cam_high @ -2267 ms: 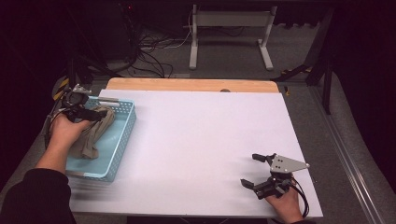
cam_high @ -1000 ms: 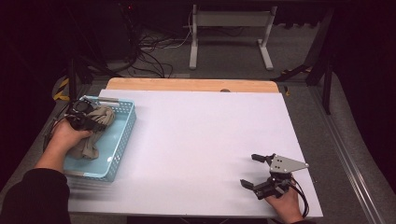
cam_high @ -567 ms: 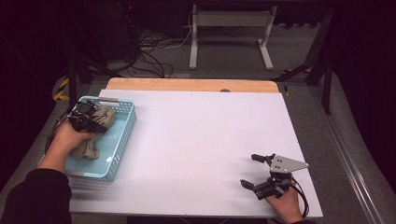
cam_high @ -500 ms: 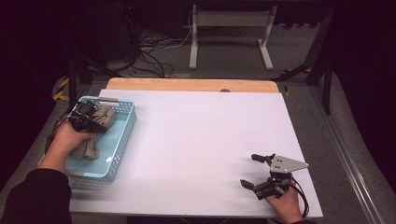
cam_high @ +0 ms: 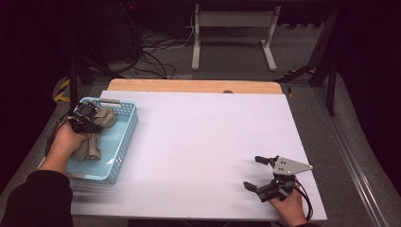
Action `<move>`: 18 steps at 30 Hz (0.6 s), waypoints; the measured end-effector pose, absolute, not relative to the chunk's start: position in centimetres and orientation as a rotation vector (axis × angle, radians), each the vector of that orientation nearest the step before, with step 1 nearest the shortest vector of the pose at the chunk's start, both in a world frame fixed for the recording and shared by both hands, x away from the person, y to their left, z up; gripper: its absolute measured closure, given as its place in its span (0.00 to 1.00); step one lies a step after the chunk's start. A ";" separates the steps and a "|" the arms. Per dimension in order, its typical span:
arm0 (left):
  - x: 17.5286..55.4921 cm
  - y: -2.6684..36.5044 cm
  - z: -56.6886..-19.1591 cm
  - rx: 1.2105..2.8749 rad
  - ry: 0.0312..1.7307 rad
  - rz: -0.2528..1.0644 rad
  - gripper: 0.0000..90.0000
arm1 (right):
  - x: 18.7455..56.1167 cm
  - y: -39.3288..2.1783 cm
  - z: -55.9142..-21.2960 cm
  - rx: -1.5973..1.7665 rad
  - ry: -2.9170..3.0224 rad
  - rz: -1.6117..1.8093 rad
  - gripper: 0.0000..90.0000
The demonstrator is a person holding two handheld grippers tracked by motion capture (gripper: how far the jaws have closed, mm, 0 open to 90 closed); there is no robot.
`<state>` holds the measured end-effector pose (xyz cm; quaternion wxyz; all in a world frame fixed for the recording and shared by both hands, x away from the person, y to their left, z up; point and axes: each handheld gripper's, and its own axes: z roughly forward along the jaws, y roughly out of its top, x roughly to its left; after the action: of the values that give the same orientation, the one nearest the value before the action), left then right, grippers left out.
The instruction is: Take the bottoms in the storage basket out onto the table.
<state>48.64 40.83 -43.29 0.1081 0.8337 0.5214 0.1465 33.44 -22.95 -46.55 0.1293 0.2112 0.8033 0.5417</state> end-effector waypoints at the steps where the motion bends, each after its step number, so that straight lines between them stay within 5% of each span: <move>1: 48.6 40.8 -43.2 2.449 1.538 0.438 0.71 | 33.4 -22.9 -46.6 0.618 2.336 1.572 0.00; 18: 46.8 42.6 -40.1 2.234 1.473 0.455 0.72 | 33.5 -22.9 -46.6 0.617 2.331 1.569 0.00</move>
<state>46.79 42.65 -40.11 0.2121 0.8044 0.5303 0.1637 33.47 -22.95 -46.55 0.1318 0.2126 0.8032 0.5406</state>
